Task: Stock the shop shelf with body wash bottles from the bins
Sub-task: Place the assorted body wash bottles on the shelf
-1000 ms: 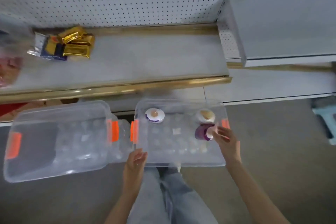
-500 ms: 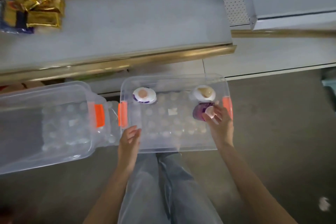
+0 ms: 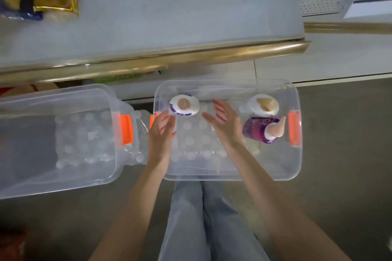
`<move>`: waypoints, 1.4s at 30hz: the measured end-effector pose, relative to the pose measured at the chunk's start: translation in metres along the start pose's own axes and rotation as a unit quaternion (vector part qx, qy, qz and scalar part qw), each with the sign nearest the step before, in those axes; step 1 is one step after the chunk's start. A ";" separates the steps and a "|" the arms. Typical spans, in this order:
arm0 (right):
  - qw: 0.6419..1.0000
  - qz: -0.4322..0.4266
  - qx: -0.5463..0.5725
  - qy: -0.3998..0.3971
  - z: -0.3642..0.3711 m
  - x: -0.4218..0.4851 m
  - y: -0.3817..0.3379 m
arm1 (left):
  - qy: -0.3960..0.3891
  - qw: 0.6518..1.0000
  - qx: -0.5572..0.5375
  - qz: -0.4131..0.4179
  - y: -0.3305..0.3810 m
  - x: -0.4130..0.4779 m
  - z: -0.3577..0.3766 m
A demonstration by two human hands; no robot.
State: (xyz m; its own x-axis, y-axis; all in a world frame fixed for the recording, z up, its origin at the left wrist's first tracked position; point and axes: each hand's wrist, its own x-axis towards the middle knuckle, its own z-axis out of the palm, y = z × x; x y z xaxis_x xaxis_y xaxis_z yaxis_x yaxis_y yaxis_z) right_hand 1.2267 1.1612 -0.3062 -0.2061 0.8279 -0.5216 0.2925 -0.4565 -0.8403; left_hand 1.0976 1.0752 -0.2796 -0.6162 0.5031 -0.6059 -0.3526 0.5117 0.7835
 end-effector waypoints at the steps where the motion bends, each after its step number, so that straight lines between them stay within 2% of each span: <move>1: 1.000 -0.005 0.000 -0.010 0.009 0.004 0.000 | -0.006 1.000 0.000 0.003 0.002 0.004 0.000; 5: 0.998 -0.047 -0.031 -0.024 0.037 0.015 0.005 | -0.028 0.999 0.007 0.015 0.005 0.016 -0.001; 11: 0.987 -0.130 -0.095 -0.003 0.056 0.022 0.009 | -0.034 0.999 0.003 0.005 0.000 0.034 -0.009; 14: 0.971 -0.193 -0.144 0.011 0.060 0.027 0.015 | -0.048 0.999 0.014 0.006 0.002 0.039 -0.013; 19: 0.936 -0.240 -0.257 -0.007 0.070 0.032 0.016 | -0.063 0.998 0.030 0.007 0.016 0.035 -0.024; 25: 0.954 -0.200 -0.217 0.053 0.044 0.012 -0.005 | -0.108 0.993 0.039 0.027 0.039 0.026 -0.037; 28: 0.946 -0.231 -0.215 0.068 0.022 -0.016 -0.037 | -0.156 0.985 0.058 0.041 0.056 0.016 -0.035; 31: 0.932 -0.265 -0.242 0.046 -0.004 -0.046 -0.084 | -0.210 0.973 0.079 0.060 0.078 -0.002 -0.033; 36: 0.898 -0.343 -0.267 0.064 -0.045 -0.098 -0.176 | -0.299 0.945 0.088 0.094 0.130 -0.045 -0.018; 42: 0.879 -0.430 -0.197 0.053 -0.086 -0.149 -0.296 | -0.342 0.902 0.097 0.245 0.230 -0.102 0.015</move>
State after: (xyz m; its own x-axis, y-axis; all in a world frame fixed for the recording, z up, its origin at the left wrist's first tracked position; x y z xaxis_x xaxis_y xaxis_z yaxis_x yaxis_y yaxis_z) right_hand 1.2506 1.2009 0.0331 -0.4272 0.8471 0.3162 0.3759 0.4844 -0.7899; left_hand 1.0901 1.1518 -0.0398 -0.0620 0.9800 -0.1893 0.0135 0.1905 0.9816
